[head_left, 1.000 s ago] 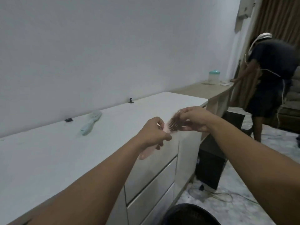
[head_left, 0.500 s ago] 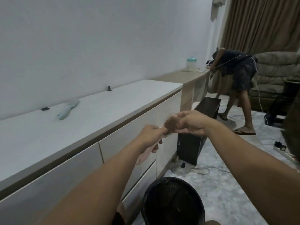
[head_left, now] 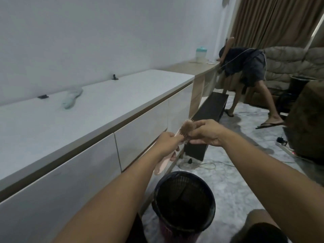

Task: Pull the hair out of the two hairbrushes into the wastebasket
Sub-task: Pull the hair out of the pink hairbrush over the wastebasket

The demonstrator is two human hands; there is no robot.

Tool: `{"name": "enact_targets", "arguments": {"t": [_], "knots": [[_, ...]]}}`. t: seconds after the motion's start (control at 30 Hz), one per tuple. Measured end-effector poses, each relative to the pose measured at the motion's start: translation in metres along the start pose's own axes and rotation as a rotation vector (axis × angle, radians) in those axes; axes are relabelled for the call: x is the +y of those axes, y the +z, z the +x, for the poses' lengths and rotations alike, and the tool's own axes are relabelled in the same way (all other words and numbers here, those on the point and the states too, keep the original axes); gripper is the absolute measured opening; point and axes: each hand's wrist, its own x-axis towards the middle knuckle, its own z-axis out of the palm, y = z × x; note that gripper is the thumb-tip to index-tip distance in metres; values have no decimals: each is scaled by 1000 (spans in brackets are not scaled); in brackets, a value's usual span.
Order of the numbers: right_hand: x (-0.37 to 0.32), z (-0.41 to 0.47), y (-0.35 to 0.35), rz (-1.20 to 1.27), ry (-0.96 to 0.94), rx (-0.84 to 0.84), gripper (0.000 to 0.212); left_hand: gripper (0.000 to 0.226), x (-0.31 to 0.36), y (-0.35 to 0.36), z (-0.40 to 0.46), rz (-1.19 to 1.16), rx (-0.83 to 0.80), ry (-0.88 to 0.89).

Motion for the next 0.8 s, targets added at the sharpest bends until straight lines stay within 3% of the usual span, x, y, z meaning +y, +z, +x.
{"name": "enact_targets", "arguments": {"t": [0.27, 0.4, 0.67, 0.8], "knots": [[31, 27, 12, -115, 52, 76, 29, 17, -37, 7, 17, 41, -14, 24], [60, 44, 10, -10, 38, 93, 23, 15, -57, 17, 29, 37, -34, -4], [142, 70, 6, 88, 79, 129, 48, 15, -131, 39, 54, 48, -18, -181], [181, 71, 10, 134, 82, 125, 39, 15, -169, 52, 53, 46, 27, -261]]}}
